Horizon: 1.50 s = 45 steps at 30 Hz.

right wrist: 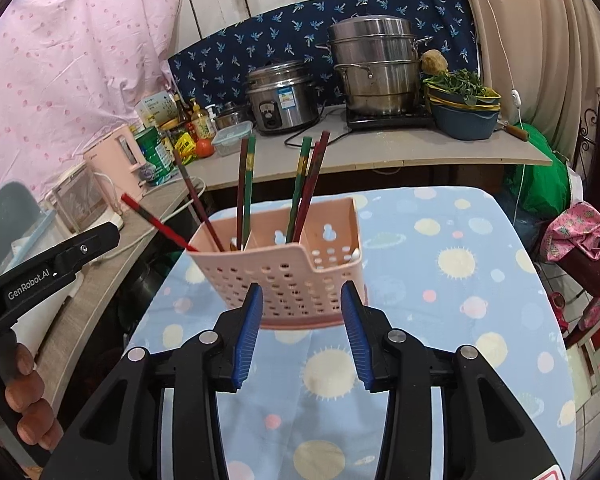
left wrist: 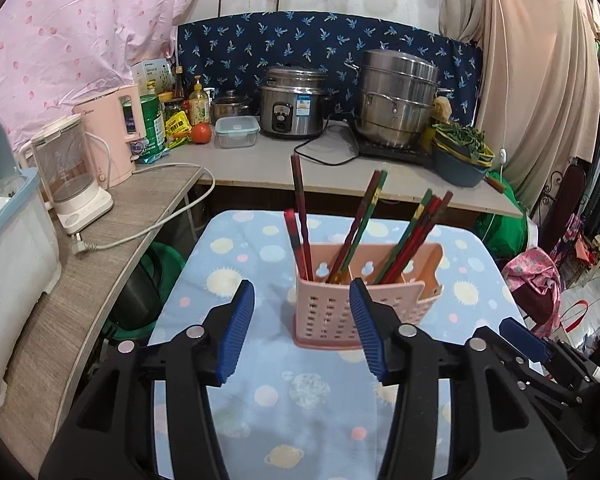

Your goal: Organize utensils

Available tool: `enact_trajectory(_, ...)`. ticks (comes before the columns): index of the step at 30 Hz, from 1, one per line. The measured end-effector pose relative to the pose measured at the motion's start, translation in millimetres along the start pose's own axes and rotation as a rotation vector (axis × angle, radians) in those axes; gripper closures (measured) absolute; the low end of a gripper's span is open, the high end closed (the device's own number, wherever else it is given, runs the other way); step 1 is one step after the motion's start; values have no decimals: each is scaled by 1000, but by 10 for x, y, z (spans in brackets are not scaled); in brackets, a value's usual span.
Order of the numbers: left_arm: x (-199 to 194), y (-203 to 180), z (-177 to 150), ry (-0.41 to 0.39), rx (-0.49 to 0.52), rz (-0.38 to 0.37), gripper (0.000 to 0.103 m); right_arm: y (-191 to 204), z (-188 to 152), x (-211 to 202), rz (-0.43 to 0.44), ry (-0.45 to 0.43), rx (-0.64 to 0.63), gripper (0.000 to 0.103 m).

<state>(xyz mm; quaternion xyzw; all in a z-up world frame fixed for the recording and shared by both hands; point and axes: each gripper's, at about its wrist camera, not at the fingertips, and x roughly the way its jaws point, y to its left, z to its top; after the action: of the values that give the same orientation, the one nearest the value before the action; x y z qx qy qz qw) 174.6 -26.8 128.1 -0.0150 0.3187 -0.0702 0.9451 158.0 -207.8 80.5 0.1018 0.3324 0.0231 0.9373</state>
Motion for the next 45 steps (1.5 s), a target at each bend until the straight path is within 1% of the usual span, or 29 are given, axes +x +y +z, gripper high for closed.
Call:
enact_trajectory(6, -24, -11, -196, 29, 6, 8, 55, 65, -186, -49, -6, 24, -23, 62)
enact_trajectory(11, -55, -25, -304, 35, 9, 17, 46, 105, -293, -98, -14, 30, -38, 57)
enact_trajectory(16, -85, -34, -368, 40, 10, 26, 44, 151, -349, -149, -15, 32, -48, 56)
enact_trajectory(20, -124, -26, -413, 38, 10, 42, 35, 168, -365, -179, -18, 32, -53, 51)
enact_trajectory(22, -145, -20, -431, 35, 13, 52, 33, 173, -378, -205, -19, 29, -50, 46)
enact_trajectory(27, -185, 17, -491, 35, 14, 74, 26, 218, -412, -277, -43, 15, -70, 40)
enact_trajectory(31, -224, 31, -543, 26, 16, 103, 15, 254, -436, -344, -64, 4, -84, 36)
enact_trajectory(41, -272, 23, -647, 47, 25, 118, 10, 250, -481, -445, -91, -9, -85, 32)
enact_trajectory(45, -287, 14, -673, 55, 26, 118, 9, 249, -501, -494, -101, -24, -82, 27)
